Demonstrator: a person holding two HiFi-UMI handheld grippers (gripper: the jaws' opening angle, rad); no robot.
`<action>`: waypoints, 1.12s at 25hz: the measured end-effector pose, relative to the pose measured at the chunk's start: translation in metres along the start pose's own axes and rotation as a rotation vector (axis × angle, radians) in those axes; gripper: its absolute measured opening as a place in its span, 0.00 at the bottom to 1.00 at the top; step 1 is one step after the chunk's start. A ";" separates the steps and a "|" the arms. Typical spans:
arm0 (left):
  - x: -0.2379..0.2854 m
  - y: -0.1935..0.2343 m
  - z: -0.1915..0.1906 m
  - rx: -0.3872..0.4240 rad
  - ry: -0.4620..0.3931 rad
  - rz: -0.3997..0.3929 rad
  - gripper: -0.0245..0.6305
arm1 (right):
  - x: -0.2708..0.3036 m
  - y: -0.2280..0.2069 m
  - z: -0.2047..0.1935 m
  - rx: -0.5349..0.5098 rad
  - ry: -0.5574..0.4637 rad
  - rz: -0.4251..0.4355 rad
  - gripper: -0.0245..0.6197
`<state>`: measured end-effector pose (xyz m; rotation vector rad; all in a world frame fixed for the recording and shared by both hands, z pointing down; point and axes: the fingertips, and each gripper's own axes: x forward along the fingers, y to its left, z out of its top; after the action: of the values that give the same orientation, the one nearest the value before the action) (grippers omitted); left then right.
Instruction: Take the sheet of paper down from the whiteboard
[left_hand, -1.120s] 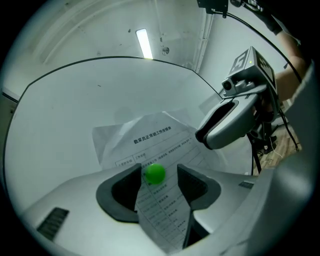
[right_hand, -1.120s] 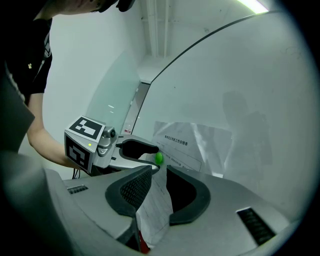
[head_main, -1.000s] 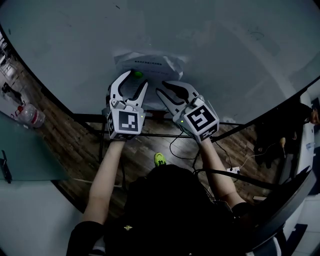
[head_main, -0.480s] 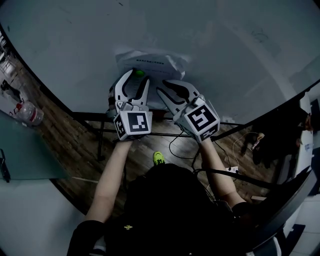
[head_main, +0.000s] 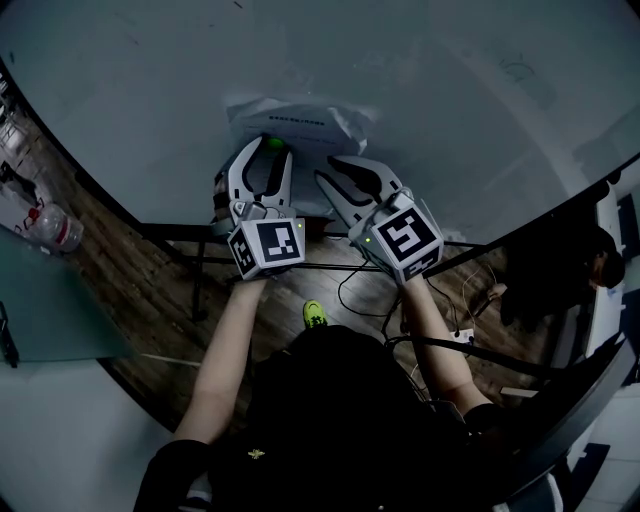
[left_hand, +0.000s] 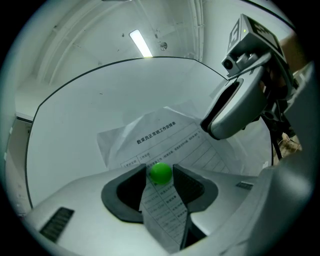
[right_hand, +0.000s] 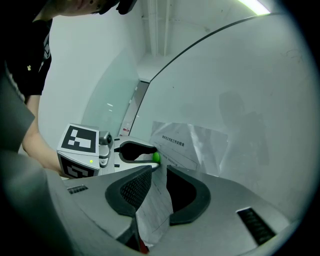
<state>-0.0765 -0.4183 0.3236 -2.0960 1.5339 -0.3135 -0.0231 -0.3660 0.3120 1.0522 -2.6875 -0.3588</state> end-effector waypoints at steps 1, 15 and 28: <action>0.000 0.000 0.000 0.001 0.001 0.005 0.31 | -0.001 -0.001 0.000 0.000 0.001 -0.002 0.21; 0.000 0.000 0.001 0.012 0.012 0.027 0.29 | -0.009 -0.011 0.002 -0.006 0.003 -0.035 0.21; 0.001 -0.001 0.001 0.002 -0.003 0.024 0.26 | -0.020 -0.028 0.002 -0.016 0.005 -0.109 0.21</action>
<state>-0.0756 -0.4185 0.3233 -2.0739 1.5557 -0.3022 0.0085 -0.3720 0.2984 1.1968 -2.6253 -0.3959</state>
